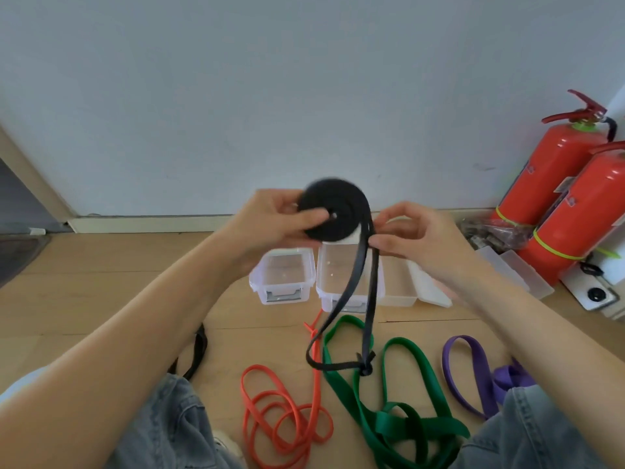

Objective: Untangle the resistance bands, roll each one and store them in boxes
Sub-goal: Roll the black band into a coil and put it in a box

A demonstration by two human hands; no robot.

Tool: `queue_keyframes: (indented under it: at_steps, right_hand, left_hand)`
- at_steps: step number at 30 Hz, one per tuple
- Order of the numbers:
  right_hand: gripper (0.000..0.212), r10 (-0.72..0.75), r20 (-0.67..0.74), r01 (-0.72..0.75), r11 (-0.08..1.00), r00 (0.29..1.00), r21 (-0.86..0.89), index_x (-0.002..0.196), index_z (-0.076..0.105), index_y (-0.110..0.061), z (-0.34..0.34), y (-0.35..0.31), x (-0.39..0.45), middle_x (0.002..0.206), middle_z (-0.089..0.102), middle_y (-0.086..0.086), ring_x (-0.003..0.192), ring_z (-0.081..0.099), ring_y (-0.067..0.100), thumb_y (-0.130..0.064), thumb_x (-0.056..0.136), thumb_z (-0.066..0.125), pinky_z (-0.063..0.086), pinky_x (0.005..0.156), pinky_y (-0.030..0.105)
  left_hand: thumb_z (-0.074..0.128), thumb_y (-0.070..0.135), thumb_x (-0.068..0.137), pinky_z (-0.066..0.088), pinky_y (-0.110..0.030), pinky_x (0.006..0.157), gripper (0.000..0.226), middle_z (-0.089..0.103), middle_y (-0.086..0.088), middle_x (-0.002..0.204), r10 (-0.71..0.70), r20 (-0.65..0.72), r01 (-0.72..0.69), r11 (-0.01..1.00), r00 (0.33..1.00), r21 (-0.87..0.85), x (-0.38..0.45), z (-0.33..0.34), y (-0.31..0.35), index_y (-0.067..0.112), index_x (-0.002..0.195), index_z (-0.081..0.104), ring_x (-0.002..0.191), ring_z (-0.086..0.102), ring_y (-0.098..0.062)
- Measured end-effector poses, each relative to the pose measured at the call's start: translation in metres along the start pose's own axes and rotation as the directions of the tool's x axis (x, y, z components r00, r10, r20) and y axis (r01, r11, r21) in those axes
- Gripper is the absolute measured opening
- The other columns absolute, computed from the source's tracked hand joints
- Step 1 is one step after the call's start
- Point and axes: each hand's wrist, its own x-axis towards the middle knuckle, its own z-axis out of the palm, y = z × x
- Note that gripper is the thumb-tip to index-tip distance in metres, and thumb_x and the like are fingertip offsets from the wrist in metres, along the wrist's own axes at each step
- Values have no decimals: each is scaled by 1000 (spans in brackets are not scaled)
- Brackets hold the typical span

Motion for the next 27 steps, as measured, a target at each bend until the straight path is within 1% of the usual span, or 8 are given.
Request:
queue_keyframes:
  at_steps: [4, 8, 12, 15, 18, 20, 23, 27]
  right_hand:
    - [16, -44, 15, 44, 999, 999, 6, 84, 63, -15, 14, 2, -4, 85, 74, 5, 83, 70, 20, -10, 74, 74, 52, 85, 35]
    - [16, -81, -28, 79, 995, 996, -66, 88, 62, -8, 25, 3, -2, 87, 71, 9, 80, 65, 19, -11, 77, 73, 52, 80, 30]
    - [29, -73, -18, 75, 991, 997, 114, 105, 47, -22, 25, 1, -1, 82, 73, 12, 81, 69, 24, -17, 84, 65, 54, 83, 33]
    - [25, -151, 37, 153, 985, 988, -74, 113, 54, -29, 17, -3, 0, 83, 73, 9, 81, 69, 20, -25, 89, 59, 52, 88, 37]
    - [12, -177, 10, 173, 948, 984, -267, 99, 61, -37, 6, -7, 3, 93, 67, -6, 88, 61, 3, -31, 88, 58, 47, 82, 18]
    - [8, -172, -29, 157, 947, 985, -280, 92, 64, -35, 2, -10, 4, 104, 55, -9, 95, 55, -1, -30, 85, 62, 43, 78, 6]
    - [13, -150, -26, 147, 985, 988, -91, 97, 68, -27, 5, -10, 2, 109, 64, -4, 98, 62, 5, -21, 86, 63, 48, 87, 16]
    - [15, -63, -140, 85, 985, 988, 151, 96, 71, -23, 17, -3, -2, 92, 74, -2, 89, 69, 13, -17, 83, 66, 54, 83, 28]
  left_hand:
    - [62, 10, 83, 56, -22, 67, 23, 74, -8, 94, 12, -61, -31, 950, 998, -312, 3, -8, 7, 7, 106, 63, 87, 71, -23]
    - [62, 10, 85, 56, -22, 69, 21, 74, -4, 93, 55, -21, -59, 969, 998, -241, 3, 0, 4, 12, 105, 63, 88, 71, -19]
    - [61, 10, 85, 55, -21, 71, 23, 74, -3, 96, 124, -13, -124, 981, 992, -148, 2, 3, 5, 11, 108, 63, 90, 70, -17]
    - [62, 8, 85, 56, -23, 72, 24, 73, -5, 99, 152, -10, -152, 983, 988, -102, 2, 4, 6, 9, 109, 63, 90, 70, -17]
    - [62, 7, 84, 55, -21, 70, 22, 73, -2, 96, 168, -16, -169, 981, 986, -93, 1, 3, 6, 11, 106, 64, 89, 70, -15]
    - [62, 8, 85, 55, -21, 71, 22, 74, -1, 96, 168, -19, -169, 980, 986, -101, 1, 3, 5, 12, 106, 65, 90, 70, -15]
    - [61, 9, 85, 56, -23, 73, 26, 73, -5, 101, 145, -41, -150, 970, 989, -190, 3, 4, 4, 9, 110, 63, 94, 69, -18]
    - [60, 10, 85, 56, -23, 76, 28, 72, -8, 103, 90, -20, -92, 949, 996, -301, 3, 13, -4, 7, 113, 61, 96, 69, -20]
